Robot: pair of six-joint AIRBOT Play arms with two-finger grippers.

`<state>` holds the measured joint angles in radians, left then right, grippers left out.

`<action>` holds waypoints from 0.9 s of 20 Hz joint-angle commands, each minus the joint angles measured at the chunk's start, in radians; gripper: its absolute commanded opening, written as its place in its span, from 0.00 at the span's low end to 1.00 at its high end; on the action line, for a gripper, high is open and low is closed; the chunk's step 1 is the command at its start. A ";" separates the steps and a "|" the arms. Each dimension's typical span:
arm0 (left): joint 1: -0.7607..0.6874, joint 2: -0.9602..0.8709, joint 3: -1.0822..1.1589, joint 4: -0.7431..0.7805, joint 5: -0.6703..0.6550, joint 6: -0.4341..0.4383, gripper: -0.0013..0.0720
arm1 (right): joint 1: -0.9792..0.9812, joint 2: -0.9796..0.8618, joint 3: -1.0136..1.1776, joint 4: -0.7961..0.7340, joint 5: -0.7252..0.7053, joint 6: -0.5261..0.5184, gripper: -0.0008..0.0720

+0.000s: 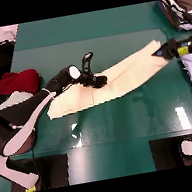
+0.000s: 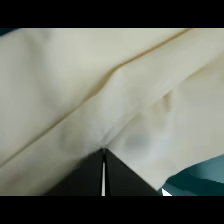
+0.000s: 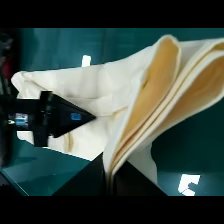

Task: Fold the shirts.

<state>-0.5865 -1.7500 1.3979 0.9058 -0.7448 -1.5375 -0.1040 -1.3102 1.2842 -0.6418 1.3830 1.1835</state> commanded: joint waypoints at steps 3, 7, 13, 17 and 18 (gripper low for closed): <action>-0.018 -0.029 0.021 -0.008 -0.007 0.000 0.05 | 0.155 0.018 0.198 0.020 -0.007 0.077 0.03; -0.015 -0.028 0.021 -0.008 0.002 0.000 0.05 | 0.263 -0.020 0.300 0.020 -0.011 0.081 0.03; 0.112 0.136 0.045 0.132 -0.057 -0.004 0.05 | 0.455 -0.115 0.417 0.021 -0.023 0.080 0.03; 0.344 0.397 0.045 0.280 -0.159 0.000 0.05 | 0.694 -0.233 0.488 0.021 -0.121 0.080 0.03; 0.405 0.465 0.045 0.322 -0.185 0.000 0.05 | 0.763 -0.273 0.508 0.022 -0.164 0.080 0.03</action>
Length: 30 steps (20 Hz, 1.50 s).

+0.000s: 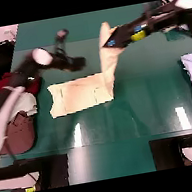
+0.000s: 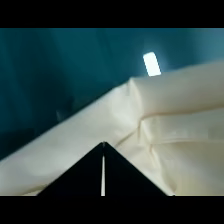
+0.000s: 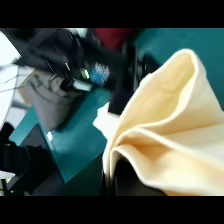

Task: Fold the shirts.

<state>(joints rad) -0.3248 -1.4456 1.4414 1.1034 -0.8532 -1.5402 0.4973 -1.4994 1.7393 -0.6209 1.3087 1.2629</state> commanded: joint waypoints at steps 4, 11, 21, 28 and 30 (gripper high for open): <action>0.318 0.357 0.002 0.240 -0.145 0.003 0.05 | 0.418 -0.301 0.198 -0.003 -0.202 -0.063 0.26; 0.396 0.415 0.001 0.245 -0.259 0.007 0.05 | 0.387 -0.372 0.181 -0.091 -0.027 -0.014 0.62; 0.396 0.415 0.000 0.217 -0.255 0.004 0.05 | -0.140 -0.048 -0.604 -0.095 -0.264 0.012 0.94; 0.396 0.404 -0.002 0.196 -0.255 0.004 0.05 | -0.063 -0.305 -0.451 0.076 -0.205 -0.026 0.91; 0.396 0.404 -0.002 0.192 -0.256 0.004 0.05 | -0.002 -0.380 -0.364 0.107 -0.178 -0.026 0.80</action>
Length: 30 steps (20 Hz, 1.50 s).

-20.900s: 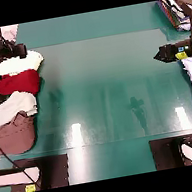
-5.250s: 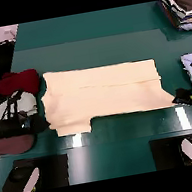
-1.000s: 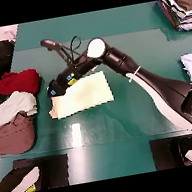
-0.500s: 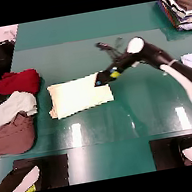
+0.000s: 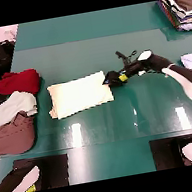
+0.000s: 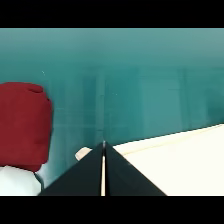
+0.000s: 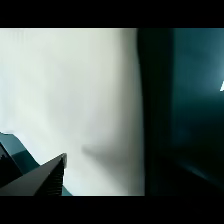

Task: Fold the shirts.

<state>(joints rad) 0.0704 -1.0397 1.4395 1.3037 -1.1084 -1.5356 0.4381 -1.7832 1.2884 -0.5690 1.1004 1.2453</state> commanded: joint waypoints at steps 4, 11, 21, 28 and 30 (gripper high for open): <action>-0.016 -0.002 0.000 -0.040 0.000 -0.001 0.05 | 0.143 -0.165 0.221 0.037 0.043 -0.029 0.14; -0.209 -0.002 0.000 -0.042 0.066 -0.006 0.05 | -0.055 0.037 0.293 -0.280 0.038 0.082 0.03; -0.322 -0.002 0.000 -0.056 0.193 -0.077 0.05 | -0.894 0.313 0.294 -0.383 0.081 0.149 0.03; -0.327 -0.005 0.000 -0.058 0.196 -0.089 0.05 | -1.110 0.287 0.303 -0.365 0.060 0.179 0.03; -0.327 -0.011 0.000 -0.058 0.195 -0.089 0.05 | -1.111 0.287 0.352 -0.365 0.055 0.188 0.03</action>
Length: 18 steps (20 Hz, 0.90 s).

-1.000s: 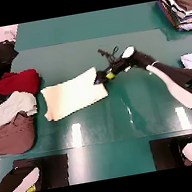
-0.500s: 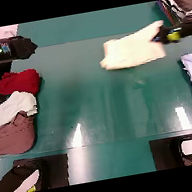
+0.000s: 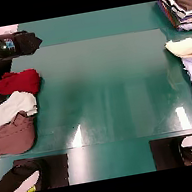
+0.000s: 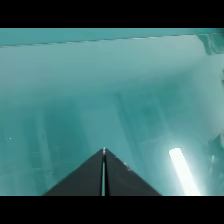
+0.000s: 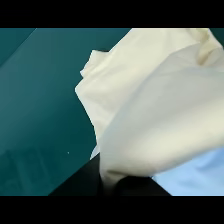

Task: Fold the shirts.

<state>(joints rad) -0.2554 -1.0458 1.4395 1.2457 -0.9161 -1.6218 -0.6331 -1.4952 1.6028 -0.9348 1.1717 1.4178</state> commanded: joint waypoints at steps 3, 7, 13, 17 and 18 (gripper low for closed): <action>-0.001 -0.011 0.000 0.000 -0.004 -0.002 0.05 | -0.040 -0.001 0.159 -0.001 -0.003 0.026 0.03; -0.001 -0.011 0.000 0.001 -0.011 -0.001 0.05 | -0.040 -0.001 0.273 -0.013 0.079 0.049 0.03; -0.001 -0.011 0.000 0.003 -0.012 0.007 0.05 | -0.040 0.087 0.171 -0.147 0.146 0.084 0.03; -0.001 -0.011 0.000 0.003 -0.013 0.034 0.05 | -0.099 0.198 0.002 -0.230 0.189 0.084 0.03; -0.001 -0.011 0.000 0.003 -0.012 0.034 0.05 | -0.126 0.220 -0.039 -0.247 0.211 0.084 0.03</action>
<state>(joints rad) -0.2554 -1.0561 1.4395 1.2484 -0.9279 -1.6066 -0.7147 -1.3392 1.6634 -1.1133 1.3331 1.4986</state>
